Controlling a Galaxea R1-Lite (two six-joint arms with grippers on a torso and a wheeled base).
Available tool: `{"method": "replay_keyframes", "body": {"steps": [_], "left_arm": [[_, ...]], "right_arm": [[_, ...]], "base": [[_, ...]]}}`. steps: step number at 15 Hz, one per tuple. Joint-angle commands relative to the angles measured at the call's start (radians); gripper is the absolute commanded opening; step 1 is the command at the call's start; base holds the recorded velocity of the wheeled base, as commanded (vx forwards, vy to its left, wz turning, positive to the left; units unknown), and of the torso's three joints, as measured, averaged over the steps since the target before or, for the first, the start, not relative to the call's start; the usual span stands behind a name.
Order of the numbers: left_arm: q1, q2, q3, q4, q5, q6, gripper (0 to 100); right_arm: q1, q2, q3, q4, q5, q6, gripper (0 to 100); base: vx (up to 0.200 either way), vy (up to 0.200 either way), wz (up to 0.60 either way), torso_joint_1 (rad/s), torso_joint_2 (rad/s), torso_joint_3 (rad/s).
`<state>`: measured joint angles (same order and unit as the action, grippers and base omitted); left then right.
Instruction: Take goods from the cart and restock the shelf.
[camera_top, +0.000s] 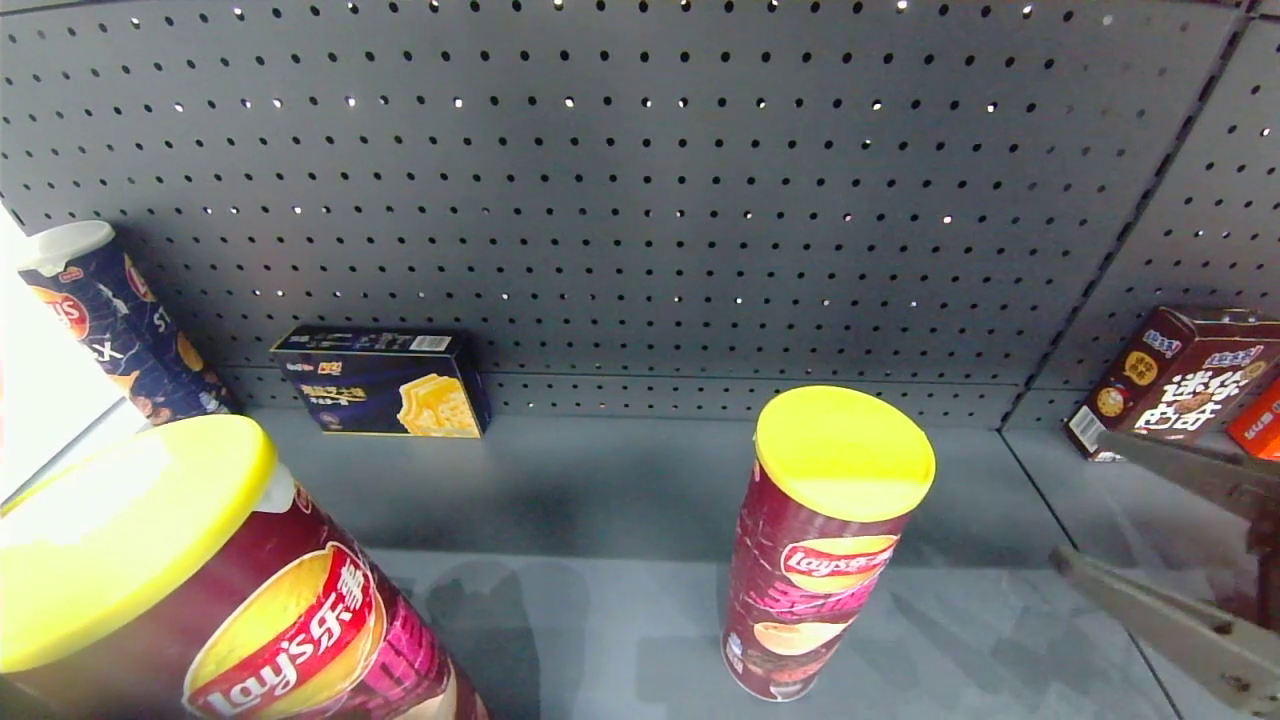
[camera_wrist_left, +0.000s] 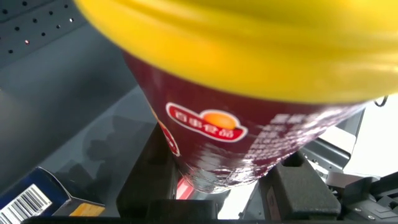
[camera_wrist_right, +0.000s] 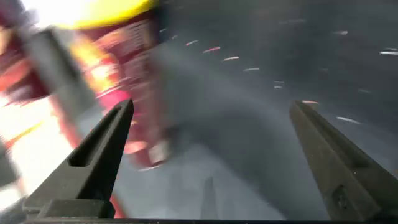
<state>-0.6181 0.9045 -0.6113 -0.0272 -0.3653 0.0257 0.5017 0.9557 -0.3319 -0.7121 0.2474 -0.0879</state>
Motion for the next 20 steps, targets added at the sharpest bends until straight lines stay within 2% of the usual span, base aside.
{"method": "replay_keyframes", "body": {"steps": [1, 2, 3, 4, 7, 10, 11, 13, 16, 18, 19, 20], "left_arm": [[0.0, 0.001, 0.001, 0.0, 0.0, 0.0, 0], [0.0, -0.001, 0.002, 0.0, 0.0, 0.0, 0], [0.0, -0.001, 0.004, 0.0, 0.0, 0.0, 0], [-0.002, -0.001, 0.005, 0.0, -0.001, 0.0, 0], [-0.003, -0.001, 0.002, -0.002, -0.001, 0.0, 0], [-0.006, -0.002, 0.01, 0.0, -0.003, 0.002, 0], [-0.006, -0.002, 0.008, 0.0, -0.003, 0.002, 0], [-0.003, -0.002, 0.01, -0.005, -0.02, 0.002, 0], [-0.003, -0.002, 0.011, -0.005, -0.02, 0.003, 0], [-0.002, -0.002, 0.015, -0.005, -0.02, 0.003, 0], [0.0, -0.002, 0.025, -0.007, -0.02, 0.003, 0], [-0.003, -0.002, 0.041, -0.025, -0.021, 0.003, 0]], "right_arm": [[-0.083, -0.13, 0.022, 0.003, -0.062, 0.046, 100], [-0.173, -0.173, 0.033, 0.003, -0.063, 0.057, 100], [-0.204, -0.189, 0.037, 0.005, -0.063, 0.057, 100], [-0.295, -0.253, 0.05, 0.006, -0.063, 0.056, 100], [-0.388, -0.368, 0.067, 0.048, -0.091, 0.051, 100], [-0.462, -0.578, 0.091, 0.241, -0.169, 0.019, 100], [-0.522, -0.706, 0.088, 0.398, -0.171, 0.014, 100], [-0.606, -0.861, 0.082, 0.583, -0.171, 0.01, 100], [-0.606, -0.859, 0.083, 0.579, -0.198, -0.038, 100], [-0.606, -0.859, 0.132, 0.577, -0.188, -0.112, 100], [-0.606, -0.859, 0.208, 0.559, -0.185, -0.15, 100], [-0.606, -0.859, 0.332, 0.398, -0.185, -0.159, 100]], "base": [[0.0, 0.0, 0.0, 0.0, 0.0, 0.0], [0.0, 0.0, 0.0, 0.0, 0.0, 0.0], [0.0, 0.0, 0.0, 0.0, 0.0, 0.0], [0.0, 0.0, 0.0, 0.0, 0.0, 0.0], [0.0, 0.0, 0.0, 0.0, 0.0, 0.0], [0.0, 0.0, 0.0, 0.0, 0.0, 0.0], [0.0, 0.0, 0.0, 0.0, 0.0, 0.0], [0.0, 0.0, 0.0, 0.0, 0.0, 0.0], [0.0, 0.0, 0.0, 0.0, 0.0, 0.0], [0.0, 0.0, 0.0, 0.0, 0.0, 0.0], [0.0, 0.0, 0.0, 0.0, 0.0, 0.0], [0.0, 0.0, 0.0, 0.0, 0.0, 0.0]]}}
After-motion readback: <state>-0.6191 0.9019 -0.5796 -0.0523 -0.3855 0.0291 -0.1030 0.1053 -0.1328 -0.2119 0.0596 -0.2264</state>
